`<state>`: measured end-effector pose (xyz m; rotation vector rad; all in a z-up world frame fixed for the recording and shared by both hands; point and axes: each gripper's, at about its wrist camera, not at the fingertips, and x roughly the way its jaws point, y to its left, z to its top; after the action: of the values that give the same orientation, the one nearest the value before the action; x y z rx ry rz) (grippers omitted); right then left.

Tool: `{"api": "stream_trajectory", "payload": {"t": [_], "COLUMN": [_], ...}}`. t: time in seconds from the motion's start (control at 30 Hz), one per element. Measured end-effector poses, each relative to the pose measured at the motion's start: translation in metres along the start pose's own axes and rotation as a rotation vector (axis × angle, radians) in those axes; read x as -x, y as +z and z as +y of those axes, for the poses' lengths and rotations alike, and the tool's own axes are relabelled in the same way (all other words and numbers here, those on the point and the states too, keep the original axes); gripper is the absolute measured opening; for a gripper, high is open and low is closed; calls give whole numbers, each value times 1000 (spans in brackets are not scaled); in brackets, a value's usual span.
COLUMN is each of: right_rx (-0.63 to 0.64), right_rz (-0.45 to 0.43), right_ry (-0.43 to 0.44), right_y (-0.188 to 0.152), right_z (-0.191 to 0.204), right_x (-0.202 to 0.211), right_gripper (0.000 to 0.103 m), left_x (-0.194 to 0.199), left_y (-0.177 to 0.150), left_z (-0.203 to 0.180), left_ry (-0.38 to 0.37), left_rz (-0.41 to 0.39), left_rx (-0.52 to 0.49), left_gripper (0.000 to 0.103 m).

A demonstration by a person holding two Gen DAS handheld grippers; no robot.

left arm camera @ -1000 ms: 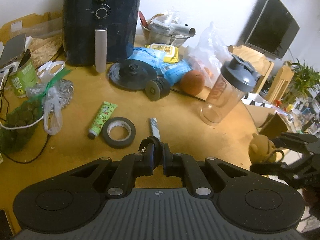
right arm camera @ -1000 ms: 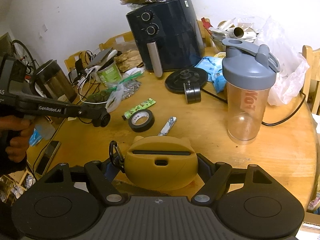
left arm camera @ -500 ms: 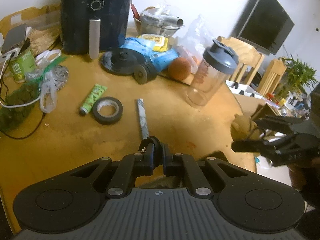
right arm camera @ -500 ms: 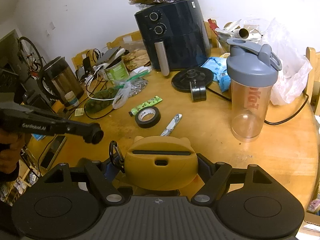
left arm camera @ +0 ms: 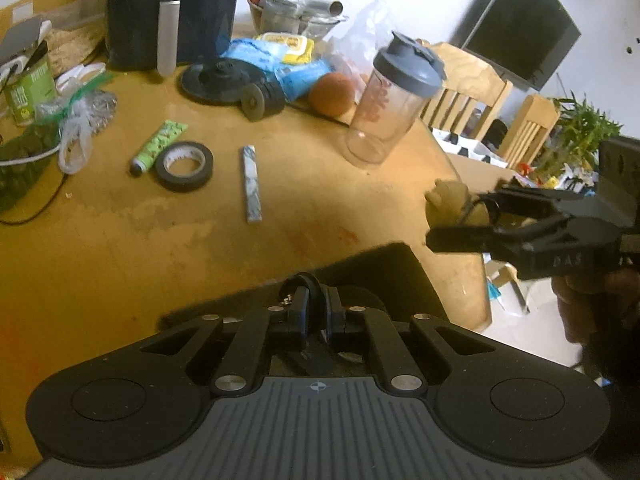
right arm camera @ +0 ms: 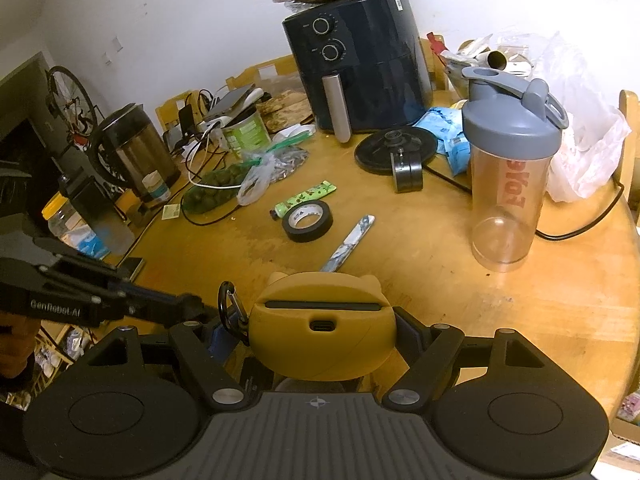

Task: Organize objects
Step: 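Carry both items over the box and release the black piece with the left gripper, then lower the yellow case into the box and open the right gripper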

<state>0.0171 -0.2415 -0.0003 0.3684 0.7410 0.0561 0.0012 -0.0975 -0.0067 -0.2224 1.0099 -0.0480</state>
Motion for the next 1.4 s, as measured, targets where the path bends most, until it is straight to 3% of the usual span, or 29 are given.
{"api": "stream_trajectory", "payload": {"t": [0.63,0.67,0.7,0.77,1.1,1.4], "right_rx": [24,25,27,33,84,191], "right_rz": [46,49,52,58,96,185], "right_ry": [55,58,62,68,86,70], "right_y": [-16,-16,-17,-18,-23,-31], "right_z": [9,10,11,13,22,34], "right_x": [-5,-6,-7,-8,-19,-44], "right_gripper": [80,80,80,80,80,80], "left_x": [-16,-16,-15,-12,0,10], "left_y": [-48,-49,-51,-53,-58,-64], "left_z": [-9,-10,-11,-12,-13,-4], "left_ry": [30,32,33,37,59,83], "left_rz": [127,128,128,118,74,45], "left_rx": [86,89,90,89,114,173], "left_gripper": [12,14,28,38,40,40]}}
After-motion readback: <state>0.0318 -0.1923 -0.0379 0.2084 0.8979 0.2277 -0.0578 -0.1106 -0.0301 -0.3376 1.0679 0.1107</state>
